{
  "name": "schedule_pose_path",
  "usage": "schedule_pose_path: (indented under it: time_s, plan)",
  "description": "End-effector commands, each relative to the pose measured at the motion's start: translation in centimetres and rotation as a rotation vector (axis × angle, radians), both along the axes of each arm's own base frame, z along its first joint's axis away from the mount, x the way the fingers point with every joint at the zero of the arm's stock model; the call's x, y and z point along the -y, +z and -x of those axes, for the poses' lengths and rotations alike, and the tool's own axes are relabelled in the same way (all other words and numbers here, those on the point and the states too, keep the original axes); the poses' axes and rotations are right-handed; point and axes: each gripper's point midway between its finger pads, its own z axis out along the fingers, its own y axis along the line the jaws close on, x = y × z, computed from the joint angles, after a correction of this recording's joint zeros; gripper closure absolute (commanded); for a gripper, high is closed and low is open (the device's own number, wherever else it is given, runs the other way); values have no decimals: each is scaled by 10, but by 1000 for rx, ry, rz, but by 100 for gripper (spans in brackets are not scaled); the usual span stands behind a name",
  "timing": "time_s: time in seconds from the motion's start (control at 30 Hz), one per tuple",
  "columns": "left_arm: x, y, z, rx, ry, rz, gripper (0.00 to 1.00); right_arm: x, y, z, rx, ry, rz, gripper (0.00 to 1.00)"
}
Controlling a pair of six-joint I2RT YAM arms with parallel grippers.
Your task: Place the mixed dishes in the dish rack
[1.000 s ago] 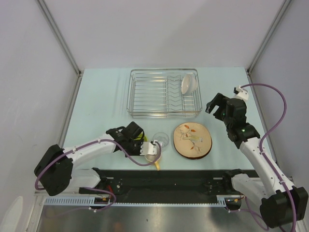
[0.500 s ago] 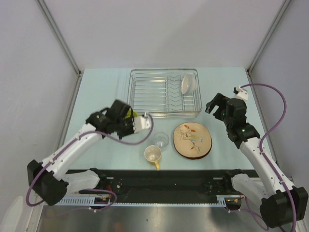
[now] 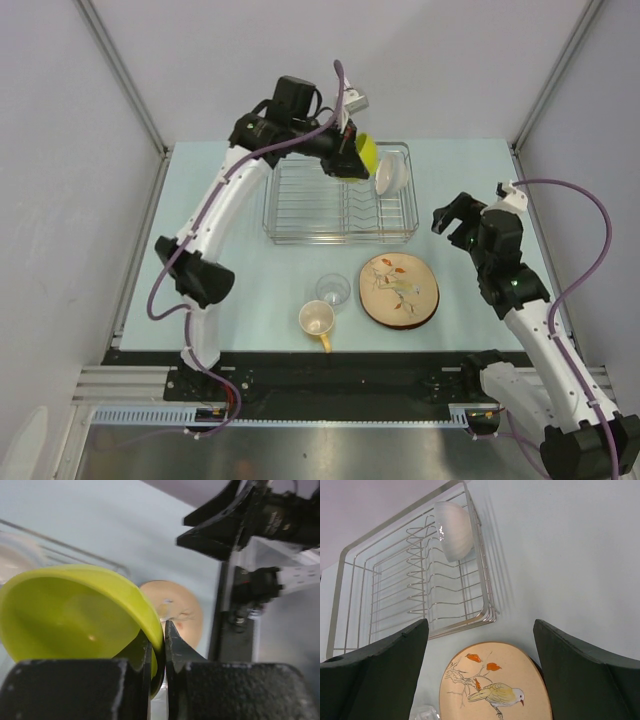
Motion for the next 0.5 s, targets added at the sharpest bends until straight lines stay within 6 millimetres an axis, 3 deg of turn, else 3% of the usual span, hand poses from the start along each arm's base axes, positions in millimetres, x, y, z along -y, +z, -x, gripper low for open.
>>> schedule_pose_path:
  time_s: [0.0,0.1,0.13,0.17,0.3,0.33,0.37,0.47]
  plan:
    - [43,23,48,-327,-264,205,100,4,3,4,13,-19,-8,9]
    - [61,10,41,-436,-299,249,100,5,6,7,23,-23,-11,10]
    - [65,38,43,-410,-343,336,100,5,7,8,28,-21,-11,10]
    - [68,15,39,-487,-334,338,100,6,9,9,32,-22,-11,10]
    - [85,19,24,-558,-356,433,100,5,8,10,28,-17,-8,10]
    - [86,30,21,-571,-355,481,100,5,7,10,26,-18,-7,10]
    - [92,16,12,-599,-344,489,100,5,6,9,20,-17,-5,10]
    - [101,3,-2,-600,-278,521,100,5,4,8,17,-17,-5,10]
